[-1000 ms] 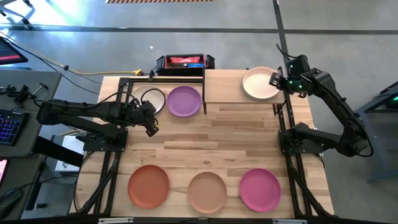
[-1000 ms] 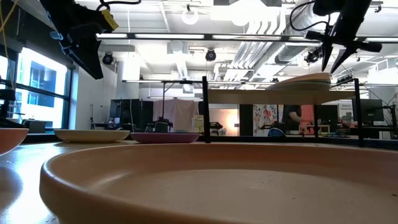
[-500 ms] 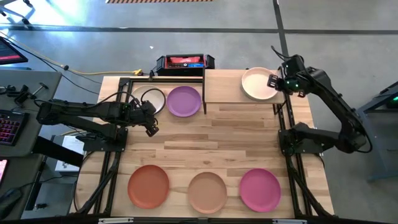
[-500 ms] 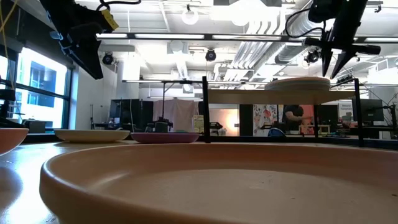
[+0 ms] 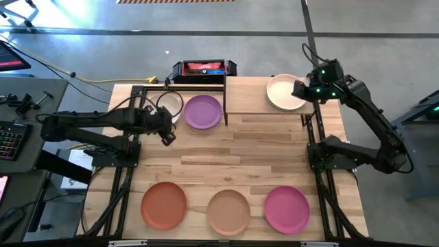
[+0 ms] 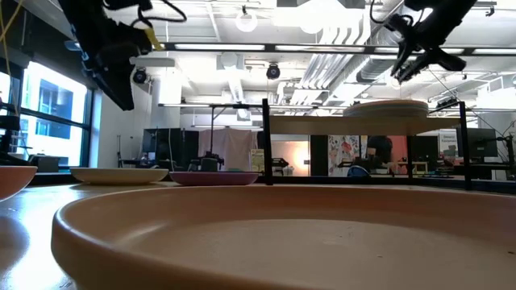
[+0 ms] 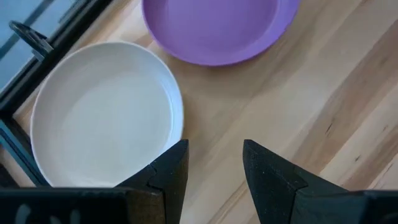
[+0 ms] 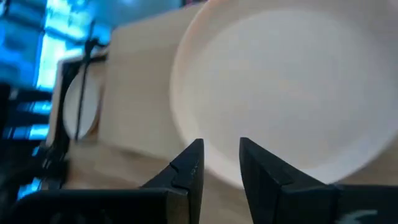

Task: Place and stack plates onto a shelf
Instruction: Stack the brown plate on top of the light orange stacked plates on the shelf

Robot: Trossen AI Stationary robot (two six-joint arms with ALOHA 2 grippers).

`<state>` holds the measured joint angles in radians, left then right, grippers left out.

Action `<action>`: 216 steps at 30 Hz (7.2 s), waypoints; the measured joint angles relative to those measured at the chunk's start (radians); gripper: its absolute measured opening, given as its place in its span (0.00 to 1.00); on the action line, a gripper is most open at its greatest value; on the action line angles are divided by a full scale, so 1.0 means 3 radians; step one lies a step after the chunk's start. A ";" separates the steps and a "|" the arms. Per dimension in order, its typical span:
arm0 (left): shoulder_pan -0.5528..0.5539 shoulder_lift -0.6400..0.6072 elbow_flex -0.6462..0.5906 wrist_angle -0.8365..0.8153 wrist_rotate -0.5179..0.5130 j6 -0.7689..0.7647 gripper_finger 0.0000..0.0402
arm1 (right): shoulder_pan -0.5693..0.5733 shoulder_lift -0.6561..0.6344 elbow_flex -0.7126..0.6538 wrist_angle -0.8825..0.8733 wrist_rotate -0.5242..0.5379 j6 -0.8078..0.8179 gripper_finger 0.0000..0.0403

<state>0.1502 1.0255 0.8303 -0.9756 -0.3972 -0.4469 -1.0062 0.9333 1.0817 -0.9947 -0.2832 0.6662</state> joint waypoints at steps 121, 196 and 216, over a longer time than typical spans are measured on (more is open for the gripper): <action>-0.1723 0.2312 0.0292 0.3267 0.1374 -0.2083 0.35 | 0.3483 0.0797 -0.0001 0.0701 0.0684 0.1507 0.21; -0.1992 0.3015 0.0917 0.2663 0.1132 -0.1811 0.01 | 0.3703 0.0797 -0.0001 0.0687 0.0910 0.1629 0.21; -0.1380 0.2395 0.0918 0.1745 0.1219 -0.1206 0.00 | 0.4409 0.1476 0.0000 0.1161 0.0892 0.2319 0.21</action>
<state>-0.2639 1.7440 1.1057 -0.4522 -0.0315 -0.8089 0.3165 1.3762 1.0817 -0.6463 -0.0155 1.3620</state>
